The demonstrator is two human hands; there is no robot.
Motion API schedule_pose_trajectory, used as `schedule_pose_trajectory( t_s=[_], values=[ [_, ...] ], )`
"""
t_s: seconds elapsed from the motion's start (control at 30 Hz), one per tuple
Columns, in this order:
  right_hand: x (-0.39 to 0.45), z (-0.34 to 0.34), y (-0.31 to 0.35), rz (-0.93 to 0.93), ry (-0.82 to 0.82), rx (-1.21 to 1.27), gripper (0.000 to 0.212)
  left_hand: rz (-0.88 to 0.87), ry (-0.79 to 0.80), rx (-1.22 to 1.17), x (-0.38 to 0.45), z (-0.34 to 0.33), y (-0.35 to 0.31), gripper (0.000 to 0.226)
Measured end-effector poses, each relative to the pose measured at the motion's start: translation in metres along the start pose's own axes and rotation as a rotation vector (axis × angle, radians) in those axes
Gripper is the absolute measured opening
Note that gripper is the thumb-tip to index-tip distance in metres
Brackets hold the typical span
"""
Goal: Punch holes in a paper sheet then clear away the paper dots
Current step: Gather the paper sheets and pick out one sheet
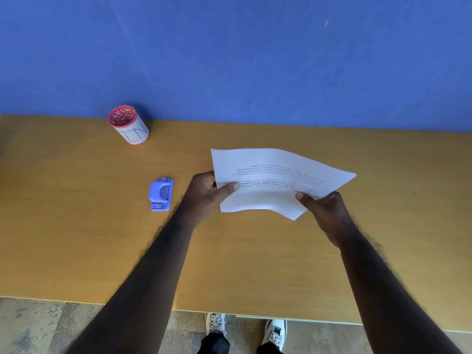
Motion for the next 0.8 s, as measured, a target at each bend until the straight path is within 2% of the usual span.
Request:
schedule_pose_trajectory(
  t_s=[0.1,0.2,0.27,0.3,0.33,0.37,0.47,0.57,0.67,0.8],
  values=[
    [0.001,0.000,-0.003,-0.029,-0.007,-0.024,0.024,0.018,-0.009,0.003,0.000,-0.001,0.003,0.021],
    [0.003,0.000,-0.004,-0.018,-0.097,-0.102,0.027,0.017,-0.066,-0.015,-0.001,-0.002,0.003,0.019],
    [0.000,-0.002,-0.011,-0.058,-0.232,-0.162,0.056,0.031,-0.147,-0.073,0.000,-0.002,0.003,0.017],
    [-0.004,-0.003,-0.017,-0.130,-0.298,-0.129,0.073,0.050,-0.189,-0.132,0.000,-0.001,0.004,0.016],
    [-0.011,-0.007,-0.026,-0.224,-0.319,-0.064,0.081,0.078,-0.225,-0.205,0.001,-0.001,0.007,0.018],
    [-0.018,-0.013,-0.034,-0.312,-0.277,0.014,0.079,0.115,-0.250,-0.286,0.001,-0.002,0.010,0.021],
    [-0.032,-0.031,-0.052,-0.480,-0.053,0.283,0.050,0.252,-0.285,-0.529,-0.003,-0.010,0.023,0.023],
    [-0.032,-0.034,-0.057,-0.411,-0.098,0.521,0.034,0.321,-0.279,-0.590,-0.012,-0.015,0.033,0.023],
    [-0.028,-0.024,-0.057,-0.322,-0.123,0.501,0.024,0.338,-0.276,-0.611,-0.017,-0.011,0.040,0.024],
    [-0.022,0.002,-0.048,-0.214,-0.132,0.335,0.025,0.309,-0.197,-0.679,-0.018,0.007,0.043,0.030]
  ],
)
Point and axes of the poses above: each hand's wrist, its own x-axis towards the middle knuckle, its own z-axis out of the back of the hand, y = z × x, the point moved 2 cm from there along x, towards the middle knuckle
